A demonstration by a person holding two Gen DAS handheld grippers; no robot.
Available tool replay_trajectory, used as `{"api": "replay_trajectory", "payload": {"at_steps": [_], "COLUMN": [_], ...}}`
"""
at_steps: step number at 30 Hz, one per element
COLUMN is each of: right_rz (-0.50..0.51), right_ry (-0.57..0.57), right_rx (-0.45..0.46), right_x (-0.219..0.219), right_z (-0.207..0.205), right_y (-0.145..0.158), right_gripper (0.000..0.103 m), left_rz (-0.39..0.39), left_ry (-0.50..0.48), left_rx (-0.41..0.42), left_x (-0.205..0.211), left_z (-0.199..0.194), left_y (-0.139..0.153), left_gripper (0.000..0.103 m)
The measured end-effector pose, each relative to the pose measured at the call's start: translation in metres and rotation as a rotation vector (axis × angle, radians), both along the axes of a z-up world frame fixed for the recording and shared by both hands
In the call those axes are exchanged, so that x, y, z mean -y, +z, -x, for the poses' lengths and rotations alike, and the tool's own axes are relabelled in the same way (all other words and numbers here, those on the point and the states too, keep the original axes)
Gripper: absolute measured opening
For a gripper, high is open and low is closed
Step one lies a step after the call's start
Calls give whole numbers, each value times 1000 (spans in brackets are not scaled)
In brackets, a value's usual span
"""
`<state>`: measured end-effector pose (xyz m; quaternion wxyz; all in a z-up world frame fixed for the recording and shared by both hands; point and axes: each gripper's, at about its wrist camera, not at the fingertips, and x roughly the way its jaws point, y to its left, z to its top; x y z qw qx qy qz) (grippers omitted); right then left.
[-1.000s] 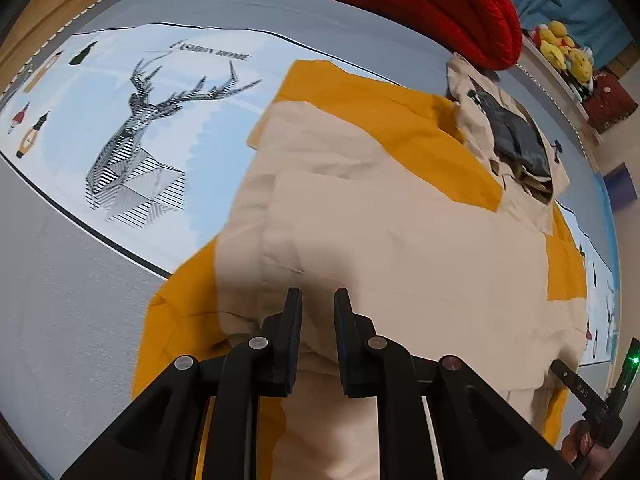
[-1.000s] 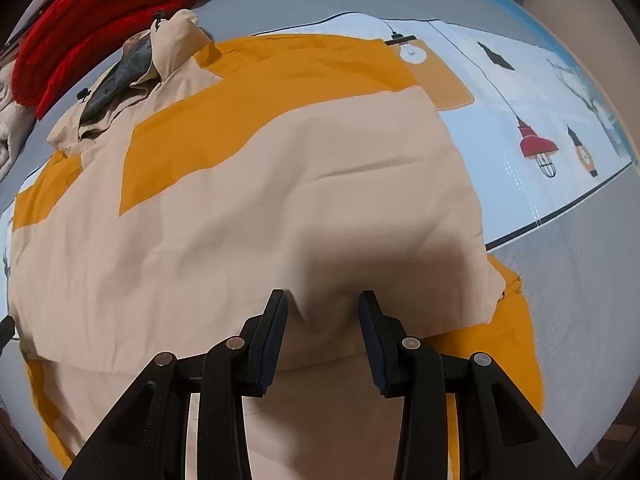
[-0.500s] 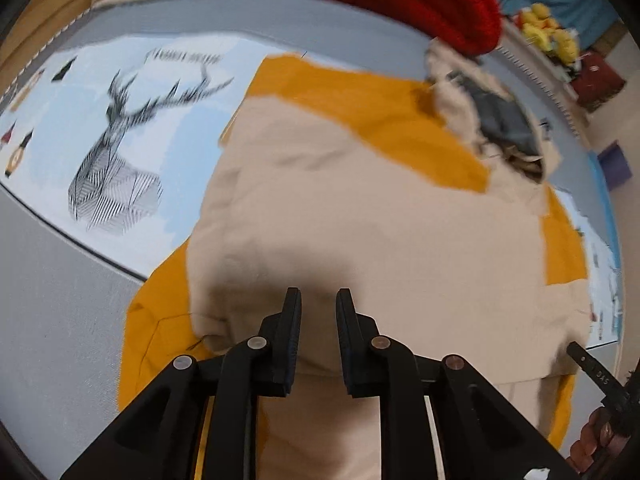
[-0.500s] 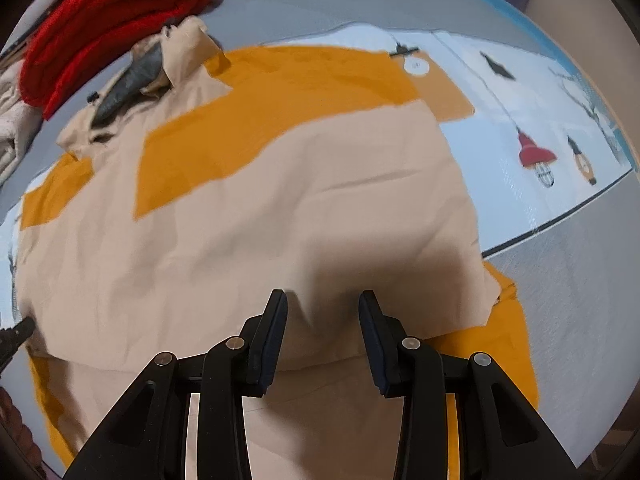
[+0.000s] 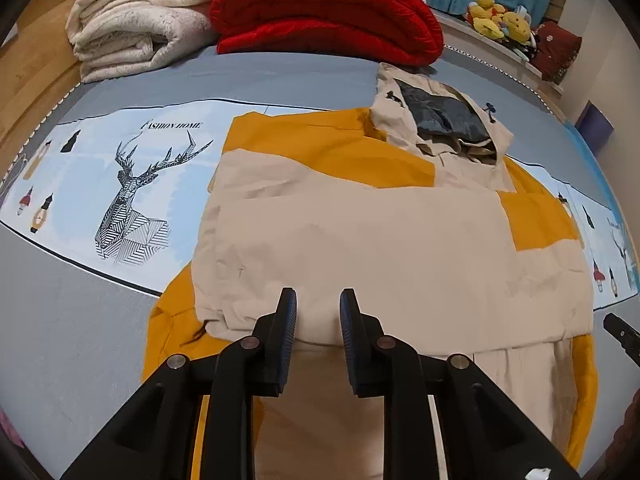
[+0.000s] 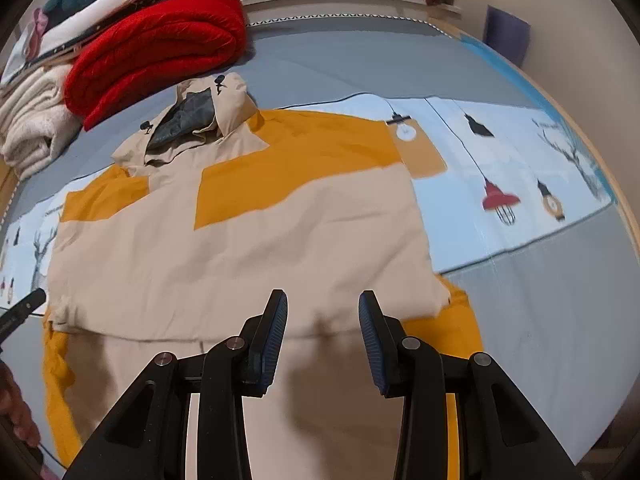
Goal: Fold large clothes
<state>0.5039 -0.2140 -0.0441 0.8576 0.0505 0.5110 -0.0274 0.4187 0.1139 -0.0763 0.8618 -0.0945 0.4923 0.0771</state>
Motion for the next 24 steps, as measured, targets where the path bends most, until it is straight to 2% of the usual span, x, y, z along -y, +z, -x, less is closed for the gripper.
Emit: {"api": "replay_trajectory", "payload": {"at_steps": [6,11,16,19,22,24], "right_rz": [-16,3,-9,-37,-38,-37], "right_ry": [-16,-19,-31,-20,-33,-49], "right_rx": [13,35,29,35,43,40], "right_x": [10,19,31,35,41,44], "right_z": [16,13,2,-7,-16,-22], "right_y": [7,15,17,19,22,21], "right_gripper": [39,39,39,25,24,24], "left_rz": [-23,-63,-110,-118,-142,-120], "left_ry": [-22,-57,-101,-112,-114,-112], "left_rx": [17,39,107,176,211,207], "left_x": [17,26,24,16,11,7], "left_z": [4,-5,-13,-15,-42,-70], "left_y": [1,1,16,35,47,52], "left_gripper": [20,20,20,20,20,20]}}
